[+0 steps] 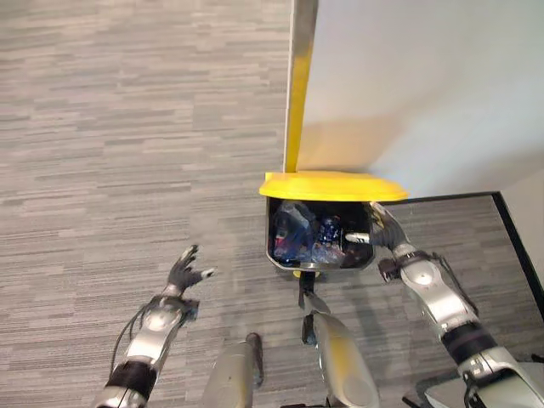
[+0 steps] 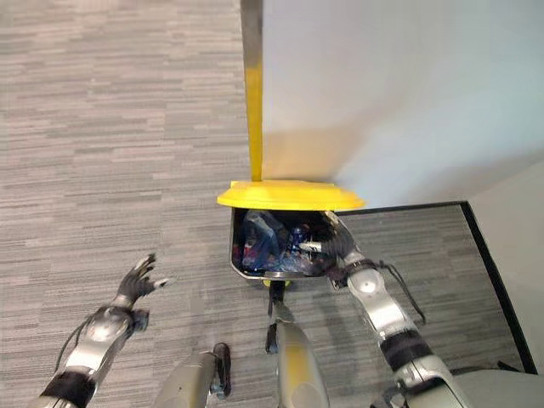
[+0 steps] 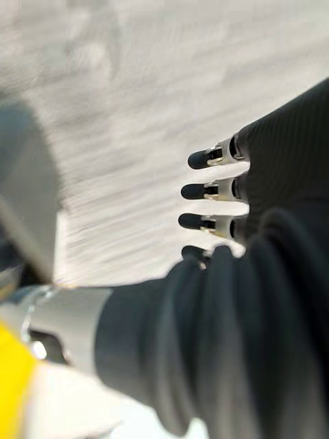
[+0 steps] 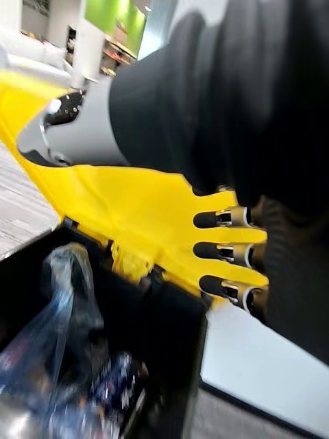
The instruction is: Gather garbage on tea table into small bin, then transfer packed bag to large trash can.
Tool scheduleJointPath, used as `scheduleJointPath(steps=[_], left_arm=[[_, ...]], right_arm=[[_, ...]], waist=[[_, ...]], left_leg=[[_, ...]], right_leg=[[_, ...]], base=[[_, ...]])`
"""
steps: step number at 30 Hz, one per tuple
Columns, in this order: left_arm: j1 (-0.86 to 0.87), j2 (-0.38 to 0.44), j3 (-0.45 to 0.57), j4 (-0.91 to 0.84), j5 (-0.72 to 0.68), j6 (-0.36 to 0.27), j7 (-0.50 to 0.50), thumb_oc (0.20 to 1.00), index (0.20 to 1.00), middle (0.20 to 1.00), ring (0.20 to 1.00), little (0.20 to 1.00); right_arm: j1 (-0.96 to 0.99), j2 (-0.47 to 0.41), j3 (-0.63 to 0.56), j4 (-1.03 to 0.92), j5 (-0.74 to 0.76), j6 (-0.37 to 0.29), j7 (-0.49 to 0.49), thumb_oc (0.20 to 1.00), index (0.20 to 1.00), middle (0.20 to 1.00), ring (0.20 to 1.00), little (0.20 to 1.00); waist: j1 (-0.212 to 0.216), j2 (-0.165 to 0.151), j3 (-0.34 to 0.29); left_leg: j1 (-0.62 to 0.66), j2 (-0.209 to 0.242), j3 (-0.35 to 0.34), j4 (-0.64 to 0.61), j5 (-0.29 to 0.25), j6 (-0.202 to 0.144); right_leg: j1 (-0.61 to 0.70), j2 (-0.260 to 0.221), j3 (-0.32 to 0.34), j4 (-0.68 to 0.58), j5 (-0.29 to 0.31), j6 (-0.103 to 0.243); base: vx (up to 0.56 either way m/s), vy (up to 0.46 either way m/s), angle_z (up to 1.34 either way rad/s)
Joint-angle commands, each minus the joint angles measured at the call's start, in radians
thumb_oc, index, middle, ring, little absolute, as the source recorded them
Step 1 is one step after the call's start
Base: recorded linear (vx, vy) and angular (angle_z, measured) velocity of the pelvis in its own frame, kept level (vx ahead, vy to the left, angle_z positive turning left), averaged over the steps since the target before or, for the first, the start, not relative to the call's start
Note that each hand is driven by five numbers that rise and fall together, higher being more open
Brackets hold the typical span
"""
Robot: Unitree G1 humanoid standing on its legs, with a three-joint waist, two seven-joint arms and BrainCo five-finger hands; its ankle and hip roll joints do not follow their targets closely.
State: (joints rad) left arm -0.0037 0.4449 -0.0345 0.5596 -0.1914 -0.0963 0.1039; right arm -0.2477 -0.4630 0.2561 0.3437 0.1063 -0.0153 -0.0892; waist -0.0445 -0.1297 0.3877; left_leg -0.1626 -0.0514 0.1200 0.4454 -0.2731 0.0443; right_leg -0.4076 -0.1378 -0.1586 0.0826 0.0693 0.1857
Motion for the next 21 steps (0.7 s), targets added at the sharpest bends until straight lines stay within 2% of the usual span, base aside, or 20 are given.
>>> scheduleJointPath(steps=[1,2,3,4,7,8,9,10,14,15,21], left_arm=[[0.038,0.02,0.049,-0.059,-0.033,-0.026,-0.014,1.0,1.0,1.0,1.0,1.0],[0.058,0.018,0.062,-0.058,-0.028,-0.024,-0.017,1.0,1.0,1.0,1.0,1.0],[0.086,0.013,0.076,-0.057,-0.013,-0.016,-0.019,1.0,1.0,1.0,1.0,1.0],[0.091,0.009,0.075,-0.044,-0.007,-0.006,-0.027,1.0,1.0,1.0,1.0,1.0],[0.085,0.022,0.052,-0.028,0.011,0.003,-0.033,1.0,1.0,1.0,1.0,1.0],[0.084,0.027,0.049,-0.025,0.017,0.004,-0.037,1.0,1.0,1.0,1.0,1.0],[0.097,0.031,0.038,-0.035,0.025,0.006,-0.041,1.0,1.0,1.0,1.0,1.0],[0.102,0.031,0.033,-0.041,0.025,0.007,-0.047,1.0,1.0,1.0,1.0,1.0],[0.107,0.023,0.037,-0.034,0.012,0.007,-0.042,1.0,1.0,1.0,1.0,1.0],[0.116,0.02,0.04,-0.032,0.011,0.01,-0.051,1.0,1.0,1.0,1.0,1.0],[0.137,0.002,0.044,-0.014,0.025,0.015,-0.07,1.0,1.0,1.0,1.0,1.0]], right_arm=[[0.008,0.008,-0.057,-0.046,-0.037,-0.043,0.027,1.0,1.0,1.0,1.0,1.0],[0.029,0.012,-0.07,-0.043,-0.037,-0.044,0.031,1.0,1.0,1.0,1.0,1.0],[0.077,0.024,-0.093,-0.031,-0.044,-0.039,0.041,1.0,1.0,1.0,1.0,1.0],[0.116,0.04,-0.095,-0.008,-0.043,-0.036,0.047,1.0,1.0,1.0,1.0,1.0],[0.156,0.052,-0.106,0.022,-0.04,-0.043,0.049,1.0,1.0,1.0,1.0,1.0],[0.16,0.055,-0.108,0.03,-0.038,-0.044,0.048,1.0,1.0,1.0,1.0,1.0],[0.184,0.056,-0.121,0.043,-0.038,-0.043,0.04,1.0,1.0,1.0,1.0,1.0],[0.203,0.056,-0.126,0.041,-0.037,-0.039,0.043,1.0,1.0,1.0,1.0,1.0],[0.204,0.051,-0.115,0.06,-0.04,-0.038,0.039,1.0,1.0,1.0,1.0,1.0],[0.212,0.037,-0.118,0.07,-0.052,-0.029,0.045,1.0,1.0,1.0,1.0,1.0],[0.248,0.008,-0.13,0.126,-0.078,-0.016,0.051,1.0,1.0,1.0,1.0,1.0]], waist=[[0.031,-0.001,-0.034],[0.031,-0.002,-0.042],[0.022,-0.003,-0.049],[0.023,0.011,-0.048],[0.026,0.041,-0.069],[0.028,0.045,-0.081],[0.03,0.039,-0.105],[0.03,0.028,-0.12],[0.029,0.018,-0.145],[0.027,0.017,-0.168],[0.022,0.017,-0.22]], left_leg=[[0.1,-0.097,-0.008,-0.128,-0.037,0.023],[0.113,-0.097,-0.007,-0.15,-0.029,0.025],[0.142,-0.097,-0.008,-0.191,-0.007,0.029],[0.138,-0.08,-0.013,-0.212,0.03,0.031],[0.122,-0.043,-0.02,-0.257,0.075,0.026],[0.121,-0.035,-0.02,-0.27,0.082,0.019],[0.123,-0.027,-0.026,-0.289,0.093,0.004],[0.12,-0.029,-0.028,-0.292,0.098,0.001],[0.115,-0.006,0.001,-0.299,0.105,-0.011],[0.132,0.001,0.009,-0.319,0.104,-0.016],[0.187,0.015,0.023,-0.358,0.113,-0.035]], right_leg=[[0.039,-0.038,-0.011,-0.067,0.172,0.022],[0.038,-0.042,-0.016,-0.058,0.174,0.026],[0.038,-0.046,-0.015,-0.021,0.213,0.051],[0.047,-0.032,-0.013,0.054,0.165,0.049],[0.061,0.007,0.034,0.223,0.032,-0.003],[0.076,0.015,0.046,0.233,0.004,-0.014],[0.151,0.038,0.093,0.182,-0.037,-0.028],[0.188,0.053,0.114,0.126,-0.046,-0.032],[0.223,0.071,0.117,0.026,-0.024,-0.036],[0.249,0.074,0.12,-0.022,-0.016,-0.039],[0.344,0.09,0.12,-0.136,-0.014,-0.05]], base=[[-0.08,0.106,0.0],[-0.08,0.129,0.01],[-0.12,0.114,0.01],[-0.17,0.102,0.11],[-0.14,0.028,0.13],[0.02,-0.091,0.02],[0.1,-0.129,-0.26],[0.1,-0.145,-0.34],[0.06,-0.108,-0.27],[0.11,-0.072,-0.58],[0.1,-0.057,-0.23]])
